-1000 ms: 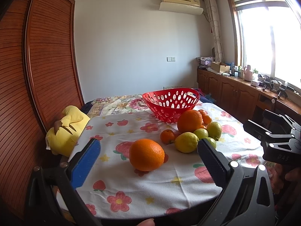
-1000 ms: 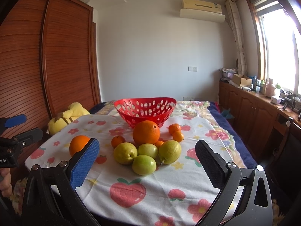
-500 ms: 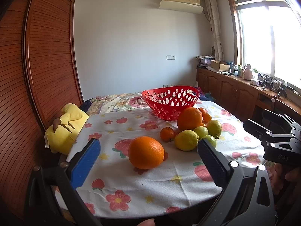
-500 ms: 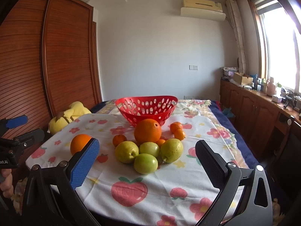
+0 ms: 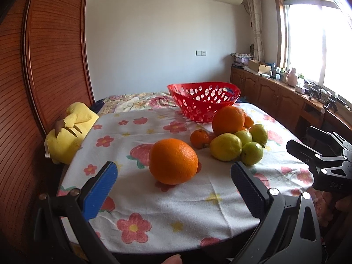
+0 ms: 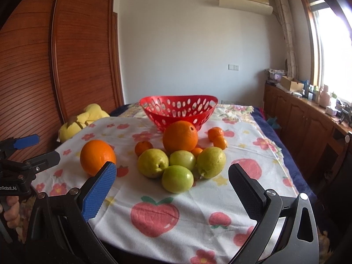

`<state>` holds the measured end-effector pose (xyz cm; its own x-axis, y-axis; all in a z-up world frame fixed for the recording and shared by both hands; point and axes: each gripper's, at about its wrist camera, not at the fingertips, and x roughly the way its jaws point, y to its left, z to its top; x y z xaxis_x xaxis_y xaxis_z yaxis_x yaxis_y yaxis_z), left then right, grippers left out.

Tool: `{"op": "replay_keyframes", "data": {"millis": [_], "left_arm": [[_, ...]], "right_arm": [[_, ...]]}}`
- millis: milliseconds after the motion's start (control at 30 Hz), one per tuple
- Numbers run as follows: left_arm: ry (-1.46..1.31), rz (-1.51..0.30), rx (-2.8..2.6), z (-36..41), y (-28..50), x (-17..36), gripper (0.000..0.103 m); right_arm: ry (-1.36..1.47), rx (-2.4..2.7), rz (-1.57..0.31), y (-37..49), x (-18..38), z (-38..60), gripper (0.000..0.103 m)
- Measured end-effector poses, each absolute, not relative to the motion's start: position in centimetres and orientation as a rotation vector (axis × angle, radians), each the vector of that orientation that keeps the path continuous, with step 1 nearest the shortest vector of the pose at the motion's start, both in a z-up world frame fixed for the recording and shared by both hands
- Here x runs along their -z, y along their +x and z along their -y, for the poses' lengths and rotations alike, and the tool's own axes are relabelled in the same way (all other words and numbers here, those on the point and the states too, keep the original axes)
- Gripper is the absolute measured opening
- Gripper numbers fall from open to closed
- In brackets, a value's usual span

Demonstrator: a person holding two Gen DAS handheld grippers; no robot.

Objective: Organize fruits
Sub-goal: 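Move left tool to the large orange while right tool moves to the green pear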

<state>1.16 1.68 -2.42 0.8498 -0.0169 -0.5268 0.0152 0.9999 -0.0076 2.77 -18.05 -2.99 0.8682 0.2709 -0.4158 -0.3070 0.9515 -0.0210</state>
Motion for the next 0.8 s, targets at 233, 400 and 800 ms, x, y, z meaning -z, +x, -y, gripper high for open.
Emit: {"op": "replay_keyframes", "data": {"millis": [233, 400, 800], "left_arm": [[-0.031, -0.609, 0.041, -2.2, 2.4, 4.7, 0.103], [-0.040, -0.642, 0.055, -2.6, 3.2, 6.0, 0.102], [-0.020, -0.689, 0.091, -2.5, 5.1, 7.2, 0.101]], "right_arm": [[-0.097, -0.345, -0.478, 4.5, 4.7, 17.8, 0.103], [-0.117, -0.372, -0.521, 6.0, 6.1, 17.4, 0.099], [-0.149, -0.434, -0.639, 10.4, 8.3, 17.1, 0.081]]}}
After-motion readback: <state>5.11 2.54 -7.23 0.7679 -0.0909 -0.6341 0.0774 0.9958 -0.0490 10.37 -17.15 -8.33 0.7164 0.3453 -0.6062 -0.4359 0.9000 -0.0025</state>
